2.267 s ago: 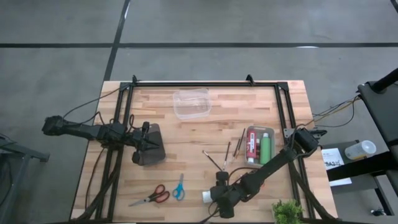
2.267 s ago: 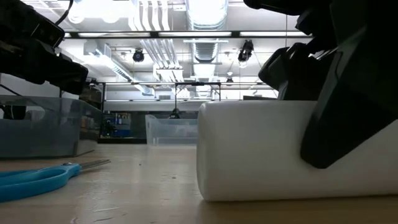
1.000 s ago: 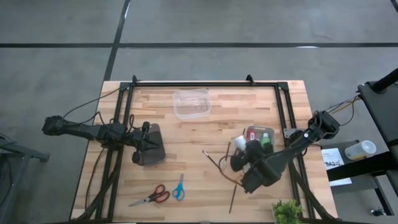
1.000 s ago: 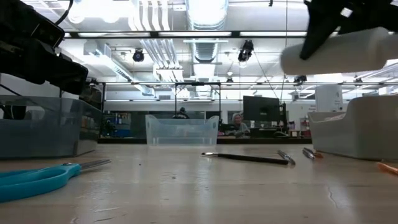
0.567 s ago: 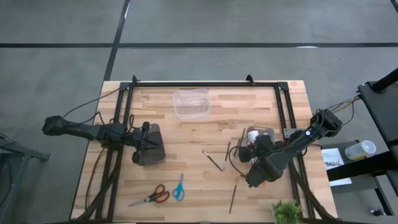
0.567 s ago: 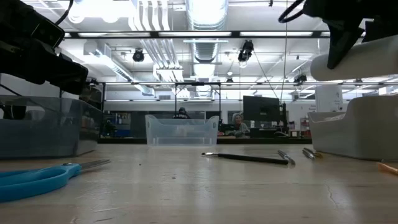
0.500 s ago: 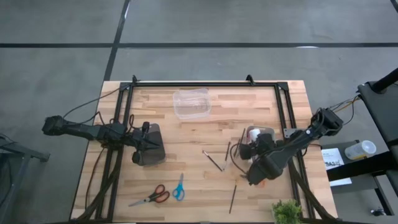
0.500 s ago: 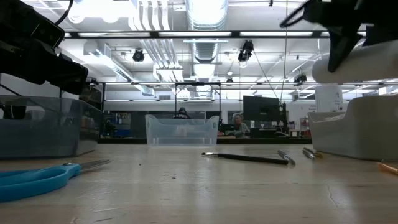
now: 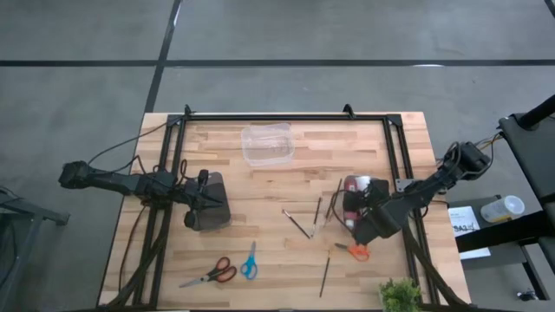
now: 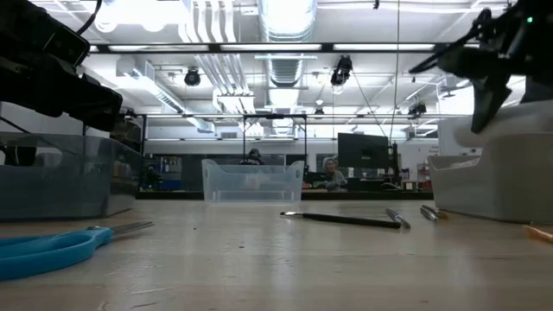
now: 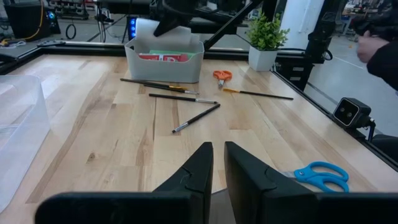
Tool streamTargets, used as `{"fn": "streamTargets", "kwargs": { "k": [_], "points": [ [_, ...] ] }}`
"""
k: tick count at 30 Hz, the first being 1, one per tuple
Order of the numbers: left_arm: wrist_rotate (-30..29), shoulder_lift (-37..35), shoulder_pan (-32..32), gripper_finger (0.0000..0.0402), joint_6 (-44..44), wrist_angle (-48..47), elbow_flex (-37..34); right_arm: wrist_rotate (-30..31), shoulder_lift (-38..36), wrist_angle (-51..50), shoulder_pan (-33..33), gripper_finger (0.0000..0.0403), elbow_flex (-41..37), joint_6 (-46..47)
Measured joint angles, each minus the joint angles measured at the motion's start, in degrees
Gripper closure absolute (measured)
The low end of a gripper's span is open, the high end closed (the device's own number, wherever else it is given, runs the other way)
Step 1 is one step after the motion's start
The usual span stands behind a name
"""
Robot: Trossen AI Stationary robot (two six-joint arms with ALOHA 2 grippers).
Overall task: Pick & Place Paint Supplies
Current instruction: Put the white paint bottle into the gray bin, then put the silver paint brush into the transparent bin
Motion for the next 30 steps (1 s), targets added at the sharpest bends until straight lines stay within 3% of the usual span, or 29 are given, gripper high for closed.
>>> {"fn": "streamTargets", "kwargs": {
  "k": [10, 18, 22, 30],
  "points": [
    [0.0, 0.0, 0.0, 0.0351, 0.0, 0.0, 0.0, -3.7, -0.9, 7.7, -2.1, 0.0211, -5.3, 0.1],
    [0.0, 0.0, 0.0, 0.0351, 0.0, 0.0, 0.0, -3.7, -1.1, 7.9, -2.0, 0.0143, -5.2, -0.1],
    [0.0, 0.0, 0.0, 0.0351, 0.0, 0.0, 0.0, -3.7, -1.1, 8.0, -2.0, 0.013, -5.1, -0.1],
    [0.0, 0.0, 0.0, 0.0351, 0.0, 0.0, 0.0, 2.1, -1.2, 2.9, -2.0, 0.0132, 0.5, -3.7]
  ]
}}
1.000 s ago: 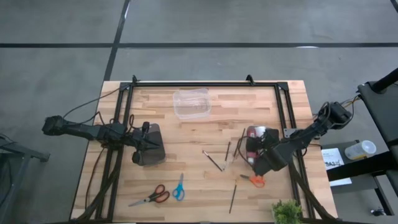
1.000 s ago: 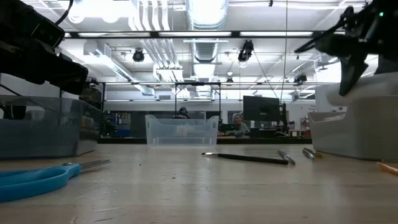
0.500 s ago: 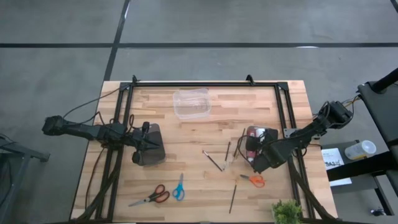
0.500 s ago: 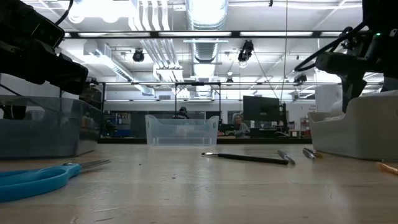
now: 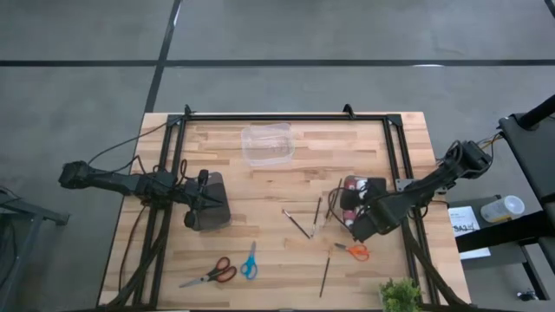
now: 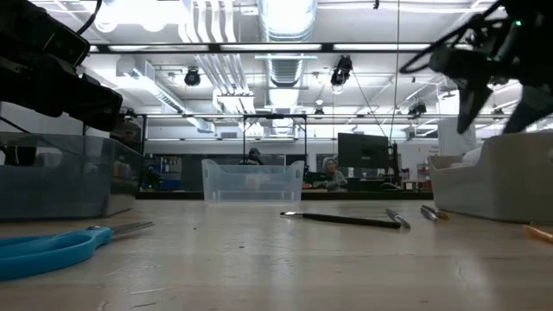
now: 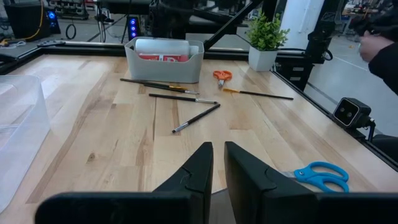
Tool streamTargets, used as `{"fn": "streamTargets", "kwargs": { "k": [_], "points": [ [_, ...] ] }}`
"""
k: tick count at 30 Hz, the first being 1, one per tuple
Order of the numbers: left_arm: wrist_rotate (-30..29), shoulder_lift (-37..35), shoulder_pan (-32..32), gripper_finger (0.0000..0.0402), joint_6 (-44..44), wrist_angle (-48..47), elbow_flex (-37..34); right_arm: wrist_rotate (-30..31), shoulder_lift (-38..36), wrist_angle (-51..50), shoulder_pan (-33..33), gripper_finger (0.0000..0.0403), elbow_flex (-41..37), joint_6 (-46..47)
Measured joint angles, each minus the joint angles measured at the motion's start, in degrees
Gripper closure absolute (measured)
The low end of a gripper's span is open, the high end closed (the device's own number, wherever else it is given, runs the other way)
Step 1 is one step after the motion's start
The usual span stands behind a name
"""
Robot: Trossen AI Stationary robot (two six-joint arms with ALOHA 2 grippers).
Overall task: Pick & Place Paint Supplies
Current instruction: Put the silver paint brush into the transparent bin
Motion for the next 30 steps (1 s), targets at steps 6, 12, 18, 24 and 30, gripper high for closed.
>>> {"fn": "streamTargets", "kwargs": {
  "k": [6, 12, 18, 24, 30],
  "points": [
    [0.0, 0.0, 0.0, 0.0351, 0.0, 0.0, 0.0, 8.5, 0.0, -2.4, 0.0, 0.0132, 5.8, -16.5],
    [0.0, 0.0, 0.0, 0.0351, 0.0, 0.0, 0.0, 11.0, -0.3, -2.3, -1.5, 0.0132, 14.6, -29.7],
    [0.0, 0.0, 0.0, 0.0351, 0.0, 0.0, 0.0, 10.7, -0.2, 1.2, -4.9, 0.0132, 20.1, -44.3],
    [0.0, 0.0, 0.0, 0.0351, 0.0, 0.0, 0.0, 10.5, -0.2, 17.1, -6.8, 0.0132, 20.0, -61.7],
    [0.0, 0.0, 0.0, 0.0351, 0.0, 0.0, 0.0, 4.9, -0.2, 29.8, -7.1, 0.0132, 18.2, -72.8]
  ]
}}
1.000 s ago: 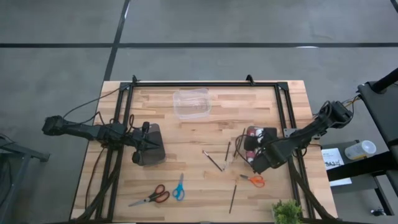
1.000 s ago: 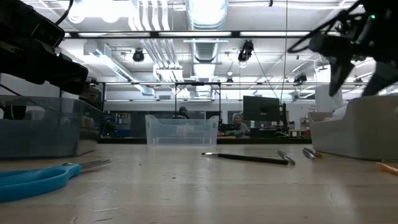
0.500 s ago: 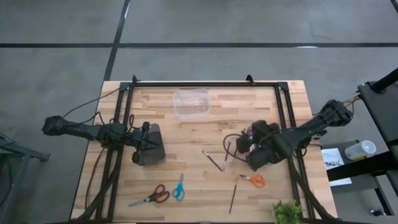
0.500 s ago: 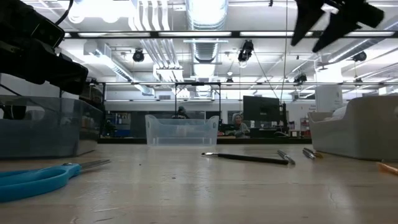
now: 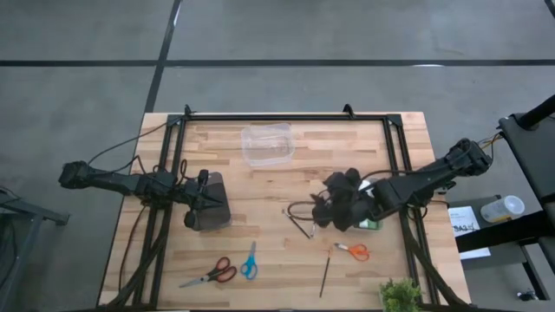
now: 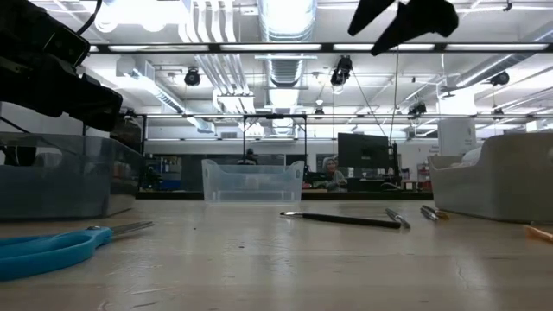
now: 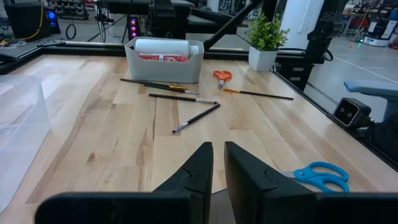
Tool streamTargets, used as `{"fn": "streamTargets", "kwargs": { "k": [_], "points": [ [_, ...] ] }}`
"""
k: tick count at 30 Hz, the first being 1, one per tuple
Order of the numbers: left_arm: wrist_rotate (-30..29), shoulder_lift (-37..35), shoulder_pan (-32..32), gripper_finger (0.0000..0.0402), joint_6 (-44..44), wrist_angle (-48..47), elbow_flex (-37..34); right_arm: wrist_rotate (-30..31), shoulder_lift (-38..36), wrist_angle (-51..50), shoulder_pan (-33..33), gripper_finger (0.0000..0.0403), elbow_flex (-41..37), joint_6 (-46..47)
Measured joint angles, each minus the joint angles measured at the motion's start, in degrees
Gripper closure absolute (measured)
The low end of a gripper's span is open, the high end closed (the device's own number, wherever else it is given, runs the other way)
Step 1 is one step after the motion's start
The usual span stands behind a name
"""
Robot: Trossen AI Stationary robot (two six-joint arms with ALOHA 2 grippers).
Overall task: Pick & Place Paint Supplies
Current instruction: Put the silver paint brush into the transparent bin
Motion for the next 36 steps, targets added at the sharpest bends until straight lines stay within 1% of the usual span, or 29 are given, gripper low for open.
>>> {"fn": "streamTargets", "kwargs": {
  "k": [4, 8, 13, 15, 20, 22, 27, 32, 34, 36],
  "points": [
    [0.0, 0.0, 0.0, 0.0351, 0.0, 0.0, 0.0, -4.8, 0.0, 4.8, 0.1, 0.0132, -1.3, -7.7],
    [0.0, 0.0, 0.0, 0.0351, 0.0, 0.0, 0.0, -4.9, 1.5, 9.4, 0.0, 0.0132, -3.1, -11.5],
    [0.0, 0.0, 0.0, 0.0351, 0.0, 0.0, 0.0, -4.6, 7.0, 12.9, 0.0, 0.0132, -4.0, -11.8],
    [0.0, 0.0, 0.0, 0.0351, 0.0, 0.0, 0.0, -4.6, 9.9, 13.3, 0.0, 0.0132, -3.9, -11.2],
    [0.0, 0.4, 0.0, 0.0351, 0.0, -0.1, 0.0, -4.7, 16.9, 13.1, -0.1, 0.0132, -1.6, -2.9],
    [0.0, 0.4, 0.0, 0.0351, 0.0, 0.0, 0.0, -5.2, 19.4, 13.2, -0.1, 0.0132, -0.4, -1.1],
    [0.0, 0.7, 0.0, 0.0351, 0.0, 0.0, 0.0, -9.6, 24.2, 10.7, -0.2, 0.0132, 2.8, -0.5],
    [0.0, 0.7, 0.0, 0.0351, 0.0, 0.0, 0.0, -17.4, 28.1, 6.9, -1.0, 0.0132, 5.7, 2.2],
    [0.0, 0.7, 0.0, 0.0351, 0.0, 0.0, 0.0, -19.4, 29.7, 6.3, -1.4, 0.0132, 6.8, 2.4],
    [0.0, 0.7, 0.0, 0.0351, 0.0, 0.0, 0.0, -20.0, 31.1, 5.8, -1.7, 0.0132, 7.8, 2.4]
  ]
}}
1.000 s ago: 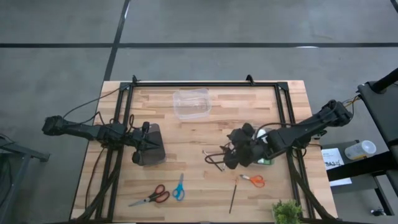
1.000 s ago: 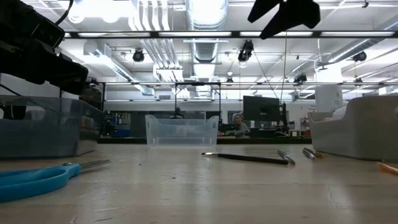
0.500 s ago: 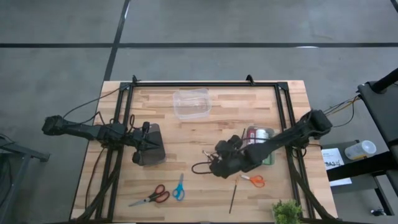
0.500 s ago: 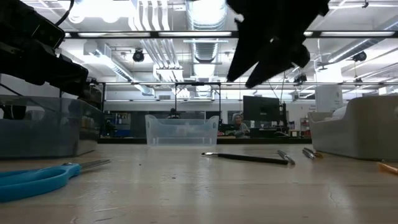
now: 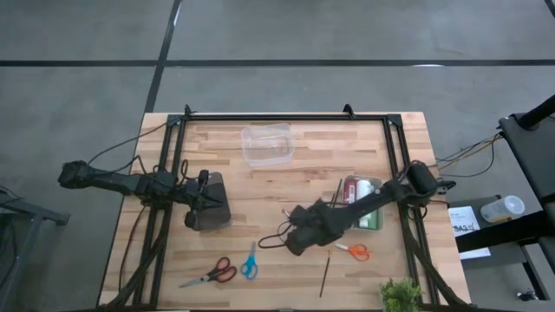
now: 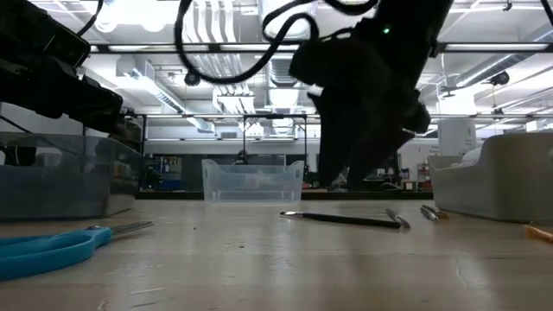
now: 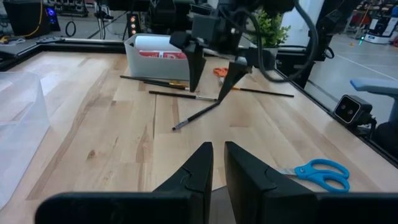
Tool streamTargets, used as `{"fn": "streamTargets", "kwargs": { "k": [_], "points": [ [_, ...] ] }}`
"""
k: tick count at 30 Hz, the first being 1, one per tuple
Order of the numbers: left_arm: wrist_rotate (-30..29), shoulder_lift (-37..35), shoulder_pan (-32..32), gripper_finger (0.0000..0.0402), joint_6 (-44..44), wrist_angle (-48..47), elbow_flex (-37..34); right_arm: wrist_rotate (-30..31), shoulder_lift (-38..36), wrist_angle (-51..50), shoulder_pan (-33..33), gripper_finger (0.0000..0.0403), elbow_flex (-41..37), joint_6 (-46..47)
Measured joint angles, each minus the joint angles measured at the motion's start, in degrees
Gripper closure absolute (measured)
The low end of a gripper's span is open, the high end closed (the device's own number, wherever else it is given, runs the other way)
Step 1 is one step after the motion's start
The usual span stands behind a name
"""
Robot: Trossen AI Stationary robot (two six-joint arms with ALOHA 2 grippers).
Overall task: Pick & Place Paint Supplies
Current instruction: Put the silver paint brush into the transparent bin
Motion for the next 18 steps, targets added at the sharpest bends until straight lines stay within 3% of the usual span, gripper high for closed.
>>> {"fn": "streamTargets", "kwargs": {
  "k": [11, 18],
  "points": [
    [0.0, 0.0, 0.0, 0.0351, 0.0, 0.0, 0.0, -0.3, 2.8, 0.1, -2.3, 0.0134, 1.1, 0.0],
    [0.0, 0.0, 0.0, 0.0351, 0.0, 0.0, 0.0, -2.3, 2.8, 0.2, -3.1, 0.0181, 0.1, 1.2]
  ]
}}
